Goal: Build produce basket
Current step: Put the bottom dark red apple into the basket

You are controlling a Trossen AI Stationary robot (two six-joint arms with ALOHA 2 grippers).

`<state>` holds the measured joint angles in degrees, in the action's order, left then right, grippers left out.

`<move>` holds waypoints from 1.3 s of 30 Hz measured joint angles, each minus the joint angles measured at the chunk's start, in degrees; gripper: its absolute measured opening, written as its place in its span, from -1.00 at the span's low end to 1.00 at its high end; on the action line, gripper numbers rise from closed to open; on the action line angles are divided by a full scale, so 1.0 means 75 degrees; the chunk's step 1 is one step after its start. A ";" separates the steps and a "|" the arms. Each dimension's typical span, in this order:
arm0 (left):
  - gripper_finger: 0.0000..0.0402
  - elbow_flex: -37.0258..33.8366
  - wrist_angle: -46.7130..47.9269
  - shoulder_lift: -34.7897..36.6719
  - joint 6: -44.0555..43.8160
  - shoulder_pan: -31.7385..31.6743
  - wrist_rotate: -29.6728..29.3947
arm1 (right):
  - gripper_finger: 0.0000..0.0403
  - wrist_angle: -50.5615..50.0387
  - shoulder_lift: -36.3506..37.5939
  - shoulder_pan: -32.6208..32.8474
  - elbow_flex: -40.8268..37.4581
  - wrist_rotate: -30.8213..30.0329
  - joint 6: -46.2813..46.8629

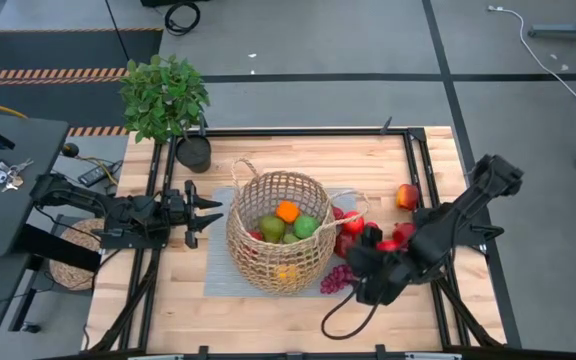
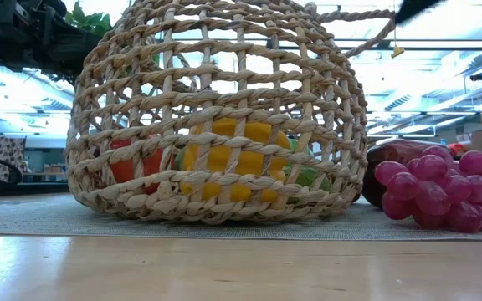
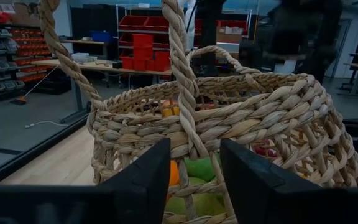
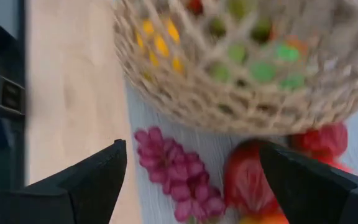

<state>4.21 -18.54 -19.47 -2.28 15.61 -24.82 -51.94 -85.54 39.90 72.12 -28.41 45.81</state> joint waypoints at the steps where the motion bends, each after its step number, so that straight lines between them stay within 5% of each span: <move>1: -0.28 0.0000 0.0002 -0.0002 0.0000 -0.0001 0.0000 | 0.83 -0.0016 -0.0075 0.0040 -0.0137 -0.0002 0.0161; 15: -0.28 0.0000 0.0001 0.0001 0.0000 -0.0001 0.0000 | 0.83 0.0579 -0.0212 0.0692 -0.2831 -0.1666 0.3290; 23: -0.25 0.0000 0.0002 -0.0002 0.0003 0.0001 0.0001 | 0.83 0.1794 -0.0212 0.0806 -0.3526 -0.3271 0.2805; 39: -0.25 0.0000 -0.0001 0.0001 0.0000 -0.0001 0.0000 | 0.83 0.4472 -0.0212 -0.0195 -0.4901 -0.2976 0.1258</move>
<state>4.21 -18.55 -19.46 -2.28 15.60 -24.82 -18.40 -87.13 38.43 35.36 -50.73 55.24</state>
